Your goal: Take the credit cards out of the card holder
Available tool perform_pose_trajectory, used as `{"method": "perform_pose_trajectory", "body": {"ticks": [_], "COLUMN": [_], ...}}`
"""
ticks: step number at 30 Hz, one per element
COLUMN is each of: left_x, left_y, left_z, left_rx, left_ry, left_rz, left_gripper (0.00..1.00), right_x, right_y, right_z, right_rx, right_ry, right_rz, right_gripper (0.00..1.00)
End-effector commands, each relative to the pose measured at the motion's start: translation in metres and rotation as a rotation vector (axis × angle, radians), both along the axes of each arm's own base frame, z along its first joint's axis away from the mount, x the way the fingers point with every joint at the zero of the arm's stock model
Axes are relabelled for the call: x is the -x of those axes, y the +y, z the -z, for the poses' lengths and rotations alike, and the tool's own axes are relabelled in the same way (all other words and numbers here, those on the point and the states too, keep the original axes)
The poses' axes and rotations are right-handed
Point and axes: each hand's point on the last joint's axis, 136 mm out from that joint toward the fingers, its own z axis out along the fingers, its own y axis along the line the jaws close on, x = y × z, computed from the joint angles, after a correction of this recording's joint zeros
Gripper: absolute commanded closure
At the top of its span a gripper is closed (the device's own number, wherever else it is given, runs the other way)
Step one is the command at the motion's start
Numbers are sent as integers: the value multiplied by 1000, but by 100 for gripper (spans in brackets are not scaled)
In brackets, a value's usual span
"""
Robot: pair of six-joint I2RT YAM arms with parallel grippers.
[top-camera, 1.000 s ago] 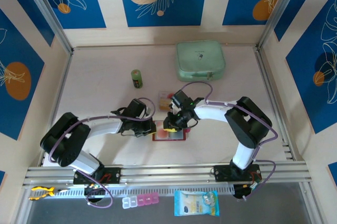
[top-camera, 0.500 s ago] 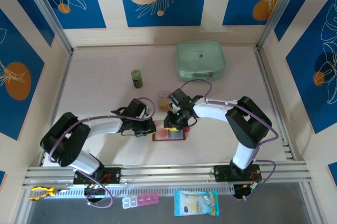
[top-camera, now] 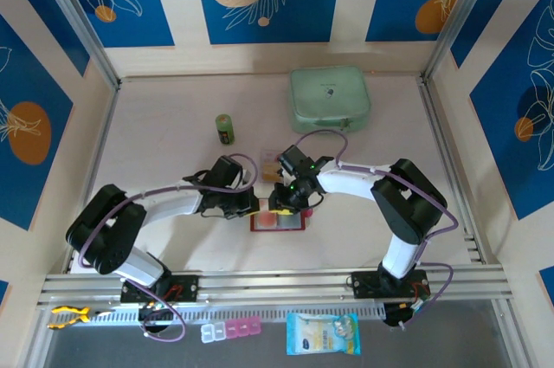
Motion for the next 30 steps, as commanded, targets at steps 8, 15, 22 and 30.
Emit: {"method": "perform_pose_trajectory", "body": {"ticks": [8, 15, 22, 30], "left_x": [9, 13, 13, 15], "left_y": [13, 15, 16, 18], "left_z": [20, 31, 31, 32], "left_rx": [-65, -77, -80, -83], "left_ry": [43, 67, 68, 71], "left_rz": [16, 12, 12, 12], "left_gripper": [98, 98, 99, 99], "right_x": [3, 5, 6, 9], "right_y": [13, 6, 7, 2], "right_z": [-9, 2, 6, 17], "right_rx": [-69, -20, -18, 25], "right_ry": [12, 25, 37, 59], "right_rz": [-10, -7, -12, -14], "right_gripper": [71, 72, 72, 72]}}
